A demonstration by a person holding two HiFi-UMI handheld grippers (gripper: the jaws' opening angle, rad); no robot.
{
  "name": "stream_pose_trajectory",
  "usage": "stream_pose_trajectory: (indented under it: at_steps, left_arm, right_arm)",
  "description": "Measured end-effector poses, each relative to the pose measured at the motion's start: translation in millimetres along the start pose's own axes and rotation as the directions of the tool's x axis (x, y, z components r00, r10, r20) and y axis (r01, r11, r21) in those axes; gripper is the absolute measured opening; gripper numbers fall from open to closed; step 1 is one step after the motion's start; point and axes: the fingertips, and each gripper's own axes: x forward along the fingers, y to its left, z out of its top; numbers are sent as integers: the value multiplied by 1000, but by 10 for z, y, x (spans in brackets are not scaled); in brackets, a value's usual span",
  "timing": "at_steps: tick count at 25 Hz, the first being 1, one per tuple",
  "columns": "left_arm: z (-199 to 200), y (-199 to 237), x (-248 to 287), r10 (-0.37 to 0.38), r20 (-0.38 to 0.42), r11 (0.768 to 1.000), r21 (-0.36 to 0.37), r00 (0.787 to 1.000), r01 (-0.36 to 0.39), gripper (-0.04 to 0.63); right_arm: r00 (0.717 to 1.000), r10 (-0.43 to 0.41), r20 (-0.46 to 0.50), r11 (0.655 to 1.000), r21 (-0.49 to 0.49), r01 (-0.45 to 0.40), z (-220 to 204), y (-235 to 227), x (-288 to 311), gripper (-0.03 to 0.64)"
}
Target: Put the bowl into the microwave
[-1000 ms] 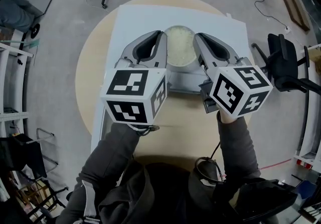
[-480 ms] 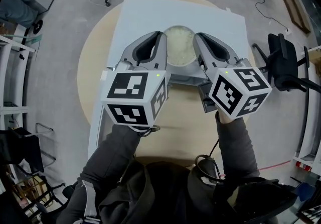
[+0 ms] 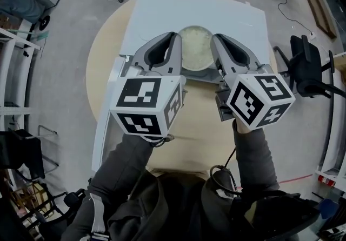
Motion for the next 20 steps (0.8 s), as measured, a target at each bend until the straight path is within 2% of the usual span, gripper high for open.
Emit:
stream_pose_trajectory:
  at_steps: [8,20]
  left_arm:
    - [-91,-40,-325,17,12,1000,-4,1000,-17,21]
    - [-433,11,-767,70,4,997,-19,998,-70,21]
  right_arm:
    - [1000,10,7,1000,5,-10,-131,225,-199,21]
    - [999,51,-10,999,18,-51,-517,550,-379,21]
